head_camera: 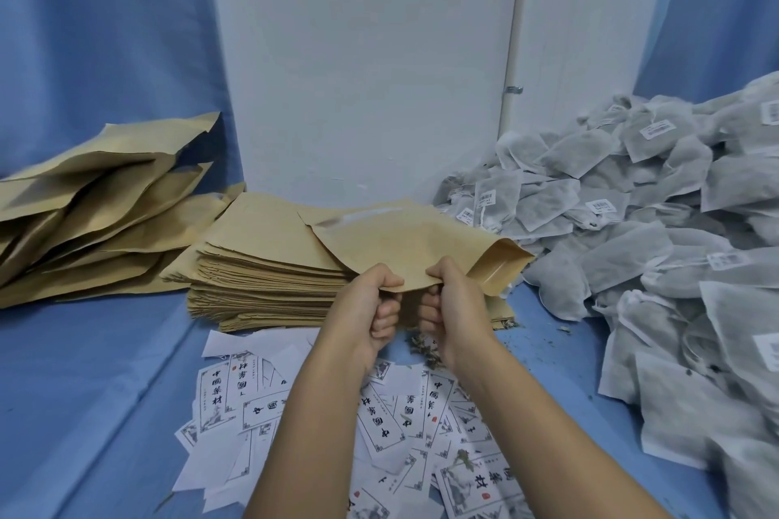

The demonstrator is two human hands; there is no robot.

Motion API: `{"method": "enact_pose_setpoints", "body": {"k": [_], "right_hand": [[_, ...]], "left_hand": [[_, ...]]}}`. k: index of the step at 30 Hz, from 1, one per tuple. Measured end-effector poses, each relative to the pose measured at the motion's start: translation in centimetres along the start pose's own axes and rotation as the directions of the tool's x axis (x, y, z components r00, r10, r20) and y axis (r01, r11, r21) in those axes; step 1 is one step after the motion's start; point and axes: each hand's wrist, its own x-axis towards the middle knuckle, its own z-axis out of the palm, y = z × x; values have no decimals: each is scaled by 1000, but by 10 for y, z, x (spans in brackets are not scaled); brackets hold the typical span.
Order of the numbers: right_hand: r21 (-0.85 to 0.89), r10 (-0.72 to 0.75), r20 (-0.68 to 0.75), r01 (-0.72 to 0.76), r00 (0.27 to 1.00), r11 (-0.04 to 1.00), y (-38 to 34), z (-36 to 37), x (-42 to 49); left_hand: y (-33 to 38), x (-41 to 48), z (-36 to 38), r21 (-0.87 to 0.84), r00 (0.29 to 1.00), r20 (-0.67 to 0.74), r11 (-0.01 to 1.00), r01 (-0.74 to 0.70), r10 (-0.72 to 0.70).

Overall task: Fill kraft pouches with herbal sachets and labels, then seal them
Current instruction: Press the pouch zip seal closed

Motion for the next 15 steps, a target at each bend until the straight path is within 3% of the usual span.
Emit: {"method": "enact_pose_setpoints", "body": {"k": [4,7,12,15], "right_hand": [[12,-19,-4,19,1000,1000,0,1,0],[-17,-23,10,23,1000,1000,3,4,1],[-125,-22,9,23,1000,992,2,4,0],[-11,10,-23,-10,1000,1000,1,3,-1]], "left_hand": [[3,-2,-1,-25,999,-39,1000,6,-7],[0,-4,6,-63,986,-157,995,-74,64],[-7,-5,17,43,937,-288,980,-194,198],[-3,-4,13,67,916,-321,971,-230,239]]}}
